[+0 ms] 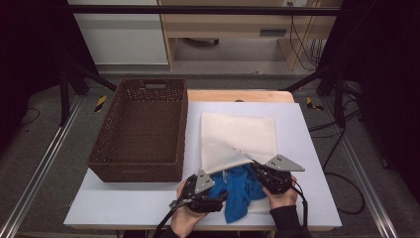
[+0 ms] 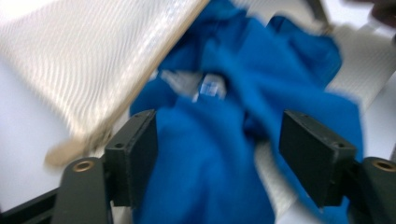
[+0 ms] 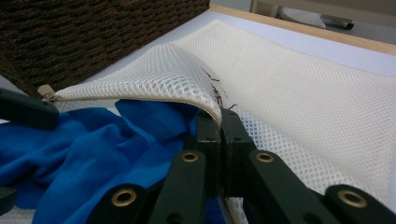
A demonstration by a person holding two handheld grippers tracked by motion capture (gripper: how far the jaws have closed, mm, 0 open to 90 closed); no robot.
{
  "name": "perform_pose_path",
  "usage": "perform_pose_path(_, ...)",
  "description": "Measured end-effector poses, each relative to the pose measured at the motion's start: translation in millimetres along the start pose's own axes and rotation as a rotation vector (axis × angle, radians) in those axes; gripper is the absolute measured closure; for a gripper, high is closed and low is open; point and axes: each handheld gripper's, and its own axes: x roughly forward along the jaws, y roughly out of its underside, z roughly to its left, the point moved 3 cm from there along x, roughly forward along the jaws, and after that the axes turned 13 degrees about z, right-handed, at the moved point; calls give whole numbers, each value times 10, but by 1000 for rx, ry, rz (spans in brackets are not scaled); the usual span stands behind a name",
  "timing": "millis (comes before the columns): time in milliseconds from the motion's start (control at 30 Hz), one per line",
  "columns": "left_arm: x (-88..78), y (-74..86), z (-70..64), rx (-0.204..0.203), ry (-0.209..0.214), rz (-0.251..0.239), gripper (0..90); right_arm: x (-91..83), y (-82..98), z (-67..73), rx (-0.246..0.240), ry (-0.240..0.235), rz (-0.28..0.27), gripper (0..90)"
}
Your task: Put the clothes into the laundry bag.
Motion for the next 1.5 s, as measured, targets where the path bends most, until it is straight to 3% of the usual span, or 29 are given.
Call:
perform_pose_path(100,99,53,14,-3,14,38,462,16,2,15,-4,-2,8,880)
perform_pose_path(133,127,54,17,3,3,47,616,21,2,21,-7,-3,9,880)
perform_pose_path(200,142,47,18,-3,15,49,784,18,4,22,-10,0,10,880)
perform_pose_path(233,108,3,-10,2,37,28,817,13,4,19,-7,-2,7,880)
perform_pose_path(367,13,-106,-99,18,60,-30,834,13,1,7,-3,-4,6,880)
perform_pose_path(433,-5,-271,-236,54,83,-66,833,13,-1,17,-2,-7,3,880)
perform_pose_path(533,109,-404,-350,98,82,-54,830,12,-5,24,-2,-9,2,880)
perform_pose_path(600,225,-464,-382,107,75,-33,824,14,-5,25,-4,-10,1,880)
perform_pose_path(700,371,-516,-380,116,58,-7,823,16,-5,29,-3,-13,3,880)
perform_pose_path(733,502,-559,-346,112,43,11,825,17,-7,33,-2,-15,2,880)
perform_pose_path(767,502,-559,-346,112,43,11,825,16,-7,33,-1,-16,2,880)
perform_pose_path(800,587,-614,-279,101,22,9,826,15,-7,32,-5,-17,0,880)
perform_pose_path(867,641,-663,-215,83,6,7,823,12,-6,35,-3,-19,0,881)
perform_pose_path(1000,657,-662,-178,76,22,-5,774,13,-5,29,-2,-16,-1,880)
perform_pose_path(1033,657,-662,-178,76,22,-5,728,13,-5,29,-2,-16,-1,880)
perform_pose_path(1167,495,-596,-245,87,36,-34,403,8,-5,27,-1,-11,-3,879)
perform_pose_path(1267,313,-483,-317,104,24,-34,290,-4,-4,16,1,-7,-8,878)
perform_pose_path(1367,256,-403,-328,105,30,-31,255,-12,1,8,2,-6,-7,877)
perform_pose_path(1400,242,-304,-317,96,28,-19,246,-13,5,8,1,-7,-7,876)
perform_pose_path(1500,299,-221,-293,79,35,6,246,-8,5,10,1,-9,-5,876)
